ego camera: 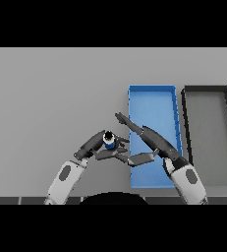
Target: Pick up the blue pipe and place it into the blue bin.
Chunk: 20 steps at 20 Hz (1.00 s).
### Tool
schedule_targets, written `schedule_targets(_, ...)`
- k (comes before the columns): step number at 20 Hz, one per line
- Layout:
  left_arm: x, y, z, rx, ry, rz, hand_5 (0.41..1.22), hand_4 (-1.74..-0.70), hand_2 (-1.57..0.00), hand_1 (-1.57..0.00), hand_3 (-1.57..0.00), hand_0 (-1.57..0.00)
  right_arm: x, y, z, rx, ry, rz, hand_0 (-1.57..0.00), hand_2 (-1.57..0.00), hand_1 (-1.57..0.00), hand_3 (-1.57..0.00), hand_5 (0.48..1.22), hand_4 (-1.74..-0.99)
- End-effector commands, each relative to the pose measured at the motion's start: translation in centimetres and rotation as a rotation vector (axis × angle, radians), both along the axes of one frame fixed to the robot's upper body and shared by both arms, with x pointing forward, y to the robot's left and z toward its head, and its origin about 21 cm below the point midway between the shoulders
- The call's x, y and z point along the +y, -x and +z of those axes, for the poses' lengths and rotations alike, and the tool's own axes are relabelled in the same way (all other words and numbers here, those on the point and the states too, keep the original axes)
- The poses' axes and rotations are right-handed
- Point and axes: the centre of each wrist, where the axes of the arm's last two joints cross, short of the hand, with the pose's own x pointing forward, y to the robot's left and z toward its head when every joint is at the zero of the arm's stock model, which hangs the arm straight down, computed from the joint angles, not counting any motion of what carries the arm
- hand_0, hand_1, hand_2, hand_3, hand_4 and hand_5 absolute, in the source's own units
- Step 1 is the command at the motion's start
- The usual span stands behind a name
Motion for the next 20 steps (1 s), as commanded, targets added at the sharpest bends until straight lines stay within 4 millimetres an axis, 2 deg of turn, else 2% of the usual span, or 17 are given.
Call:
schedule_targets(1,0.5,-0.1,-0.1,-0.006,0.005,0.004,1.221,-1.47,-1.57,-1.57,-1.57,-1.57,0.5,0.1,0.2,0.006,0.001,0.04,0.0,-0.04,0.0,0.0,0.56,-1.294)
schedule_targets(8,0.3,-0.2,-0.1,0.031,0.026,-0.023,1.221,-1.47,-1.57,-1.57,-1.57,-1.57,4.5,-2.1,3.0,-0.03,0.082,0.143,-0.01,-0.07,-0.02,0.0,0.534,-1.209)
schedule_targets(11,0.4,-0.2,-0.4,0.017,0.0,-0.001,1.221,-1.47,-1.57,-1.57,-1.57,-1.57,5.2,-2.9,3.0,-0.021,0.118,0.186,-0.03,-0.09,-0.04,0.0,0.516,-1.184)
schedule_targets(13,0.5,0.0,-0.4,0.021,-0.015,-0.004,1.221,-1.47,-1.57,-1.57,-1.57,-1.57,6.3,-3.6,2.7,-0.004,0.14,0.198,-0.07,-0.17,-0.11,-0.04,0.497,-1.204)
schedule_targets(14,0.5,-0.2,-0.5,0.03,-0.03,0.003,1.221,-1.46,-1.57,-1.57,-1.57,-1.57,6.5,-3.7,3.0,-0.008,0.148,0.205,-0.17,-0.26,-0.22,-0.13,0.487,-1.233)
schedule_targets(15,0.5,-0.2,-0.4,0.027,-0.006,-0.005,1.221,-1.52,-1.57,-1.57,-1.57,-1.57,6.8,-3.8,3.1,-0.015,0.15,0.225,-0.32,-0.38,-0.36,-0.24,0.485,-1.278)
schedule_targets(17,0.1,-0.1,0.3,0.043,-0.024,-0.006,1.221,-1.59,-1.57,-1.57,-1.57,-1.57,7.1,-4.0,3.2,-0.02,0.132,0.241,-0.7,-0.74,-0.7,-0.6,0.5,-1.406)
schedule_targets(18,0.3,-0.1,0.2,0.041,-0.035,0.0,1.221,-1.62,-1.57,-1.57,-1.57,-1.57,7.6,-4.2,3.1,-0.016,0.134,0.237,-0.88,-0.91,-0.88,-0.76,0.518,-1.467)
schedule_targets(20,0.7,-0.1,-0.3,0.034,-0.014,-0.006,1.221,-1.66,-1.57,-1.57,-1.51,-1.57,8.2,-4.0,2.8,0.006,0.12,0.248,-1.13,-1.15,-1.13,-0.95,0.596,-1.551)
